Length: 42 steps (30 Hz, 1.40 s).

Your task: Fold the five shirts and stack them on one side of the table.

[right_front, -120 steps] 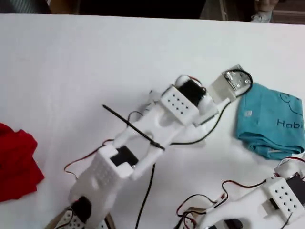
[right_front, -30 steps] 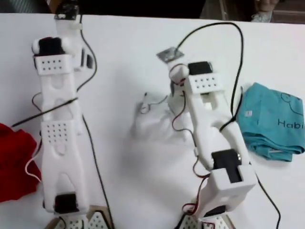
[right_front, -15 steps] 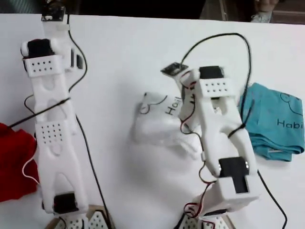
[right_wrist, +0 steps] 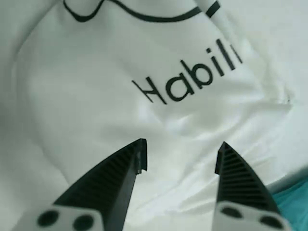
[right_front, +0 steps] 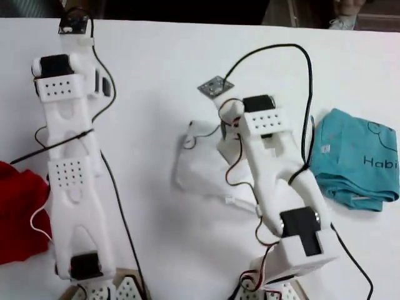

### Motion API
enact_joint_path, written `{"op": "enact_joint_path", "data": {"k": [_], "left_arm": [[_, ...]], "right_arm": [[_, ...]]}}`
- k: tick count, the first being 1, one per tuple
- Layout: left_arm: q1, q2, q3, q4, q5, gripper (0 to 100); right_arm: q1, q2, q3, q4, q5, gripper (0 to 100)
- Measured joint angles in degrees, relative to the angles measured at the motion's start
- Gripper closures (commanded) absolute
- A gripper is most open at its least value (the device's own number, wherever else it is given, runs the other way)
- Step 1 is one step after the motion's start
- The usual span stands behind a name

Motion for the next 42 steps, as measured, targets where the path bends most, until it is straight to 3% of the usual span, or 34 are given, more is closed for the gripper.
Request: {"op": "enact_joint_path", "data": {"k": [11,22,32,39,42], "left_arm": [[0.0,0.0,-0.1,0.0,0.0,77],[0.0,0.0,-0.1,0.0,0.0,77],[0.0,0.0,-0.1,0.0,0.0,77],[0.0,0.2,-0.1,0.0,0.0,77],[0.0,0.3,-0.1,0.0,0.0,77]], "right_arm": [[14.3,1.1,-4.9,-9.6,0.0,76.4],[7.6,3.9,-5.5,-9.1,-2.8,76.4],[11.3,12.0,-5.9,-9.1,-3.1,76.9],[14.2,12.0,-6.9,-9.1,-3.1,97.7],[14.8,12.0,-7.1,-9.1,-3.1,97.4]]}}
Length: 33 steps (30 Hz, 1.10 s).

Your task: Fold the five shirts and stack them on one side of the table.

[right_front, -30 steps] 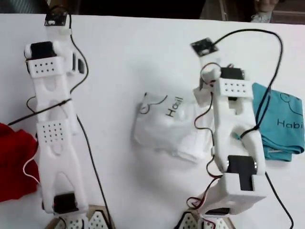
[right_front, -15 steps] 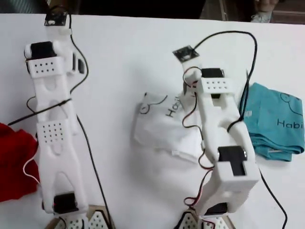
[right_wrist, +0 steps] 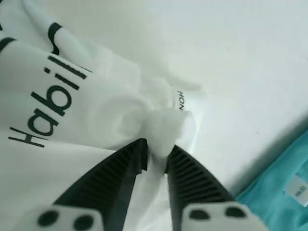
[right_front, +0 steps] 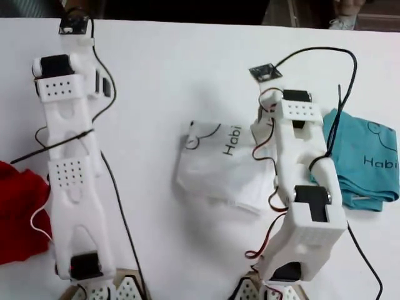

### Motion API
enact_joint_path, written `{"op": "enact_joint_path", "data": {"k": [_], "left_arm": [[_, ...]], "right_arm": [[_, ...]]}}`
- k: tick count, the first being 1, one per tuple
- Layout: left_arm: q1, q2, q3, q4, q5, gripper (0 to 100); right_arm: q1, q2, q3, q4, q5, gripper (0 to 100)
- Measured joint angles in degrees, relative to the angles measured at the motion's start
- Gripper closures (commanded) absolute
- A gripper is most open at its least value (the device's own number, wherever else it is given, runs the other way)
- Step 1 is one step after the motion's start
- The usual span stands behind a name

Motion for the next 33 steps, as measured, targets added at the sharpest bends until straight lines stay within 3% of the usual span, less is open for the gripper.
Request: {"op": "enact_joint_path", "data": {"k": [17,30,33], "left_arm": [[0.0,0.0,0.0,0.0,0.0,77],[0.0,0.0,0.0,0.0,0.0,77],[0.0,0.0,0.0,0.0,0.0,77]], "right_arm": [[-1.4,-6.4,-4.7,2.4,0.0,97.8],[-2.1,-6.4,-4.5,1.8,4.5,97.7],[-1.1,-6.4,-2.7,4.5,4.5,92.5]]}}
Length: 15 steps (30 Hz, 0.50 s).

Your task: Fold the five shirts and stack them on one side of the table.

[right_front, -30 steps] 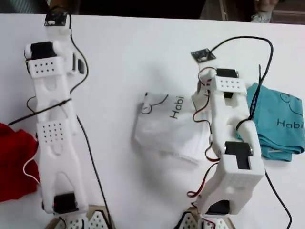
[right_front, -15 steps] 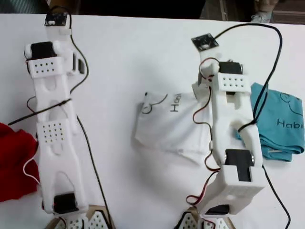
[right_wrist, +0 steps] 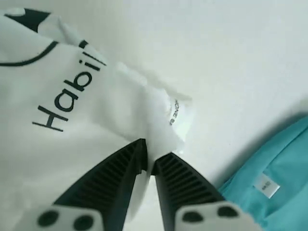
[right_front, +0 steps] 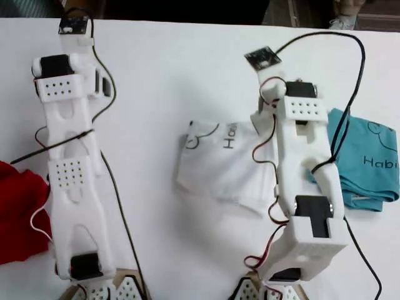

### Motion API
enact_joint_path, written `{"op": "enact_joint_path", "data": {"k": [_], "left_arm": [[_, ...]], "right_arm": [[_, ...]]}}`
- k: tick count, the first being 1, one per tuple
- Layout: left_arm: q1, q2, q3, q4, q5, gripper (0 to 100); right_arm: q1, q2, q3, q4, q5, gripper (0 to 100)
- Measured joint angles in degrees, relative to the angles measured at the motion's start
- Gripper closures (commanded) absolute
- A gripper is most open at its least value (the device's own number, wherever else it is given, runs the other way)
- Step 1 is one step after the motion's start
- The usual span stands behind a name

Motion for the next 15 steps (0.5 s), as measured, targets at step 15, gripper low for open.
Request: {"op": "enact_joint_path", "data": {"k": [15], "left_arm": [[0.0,0.0,0.0,0.0,0.0,77]], "right_arm": [[7.5,-1.8,6.7,2.9,-0.5,80.2]]}}
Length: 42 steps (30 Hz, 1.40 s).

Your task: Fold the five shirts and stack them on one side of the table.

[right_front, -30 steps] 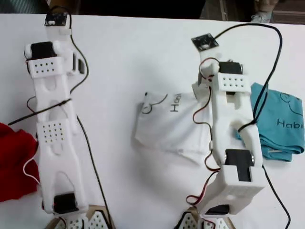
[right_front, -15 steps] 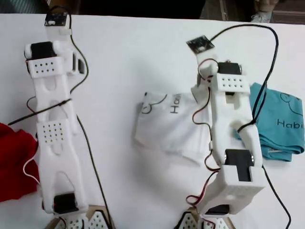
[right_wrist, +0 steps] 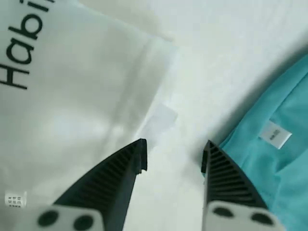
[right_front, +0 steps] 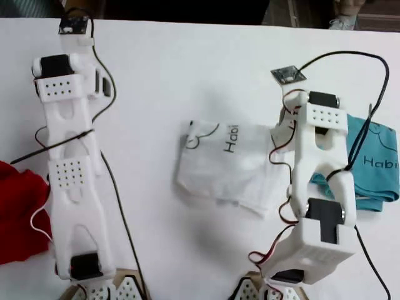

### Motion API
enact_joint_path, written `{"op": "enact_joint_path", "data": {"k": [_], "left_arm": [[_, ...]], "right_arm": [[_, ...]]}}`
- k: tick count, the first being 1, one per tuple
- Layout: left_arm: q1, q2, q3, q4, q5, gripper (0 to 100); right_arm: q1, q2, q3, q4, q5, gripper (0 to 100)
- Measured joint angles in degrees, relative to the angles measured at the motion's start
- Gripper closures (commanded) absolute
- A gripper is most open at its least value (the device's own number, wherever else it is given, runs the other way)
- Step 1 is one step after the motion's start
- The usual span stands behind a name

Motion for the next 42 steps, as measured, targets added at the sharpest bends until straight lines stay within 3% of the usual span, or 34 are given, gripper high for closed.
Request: {"op": "enact_joint_path", "data": {"k": [8,18,34,39,42], "left_arm": [[0.0,0.0,0.0,0.0,0.0,77],[0.0,0.0,0.0,0.0,0.0,77],[0.0,0.0,0.0,0.0,0.0,77],[0.0,0.0,0.0,0.0,0.0,77],[0.0,0.0,0.0,0.0,0.0,77]], "right_arm": [[-0.1,-0.1,2.0,-1.6,-2.8,80.2],[-6.0,-0.1,2.0,-1.8,-16.4,83.6],[-6.9,8.7,2.0,-6.2,-17.2,84.1],[-6.8,8.7,2.0,-7.6,-17.2,98.5],[-6.7,8.7,1.9,-7.9,-17.2,97.2]]}}
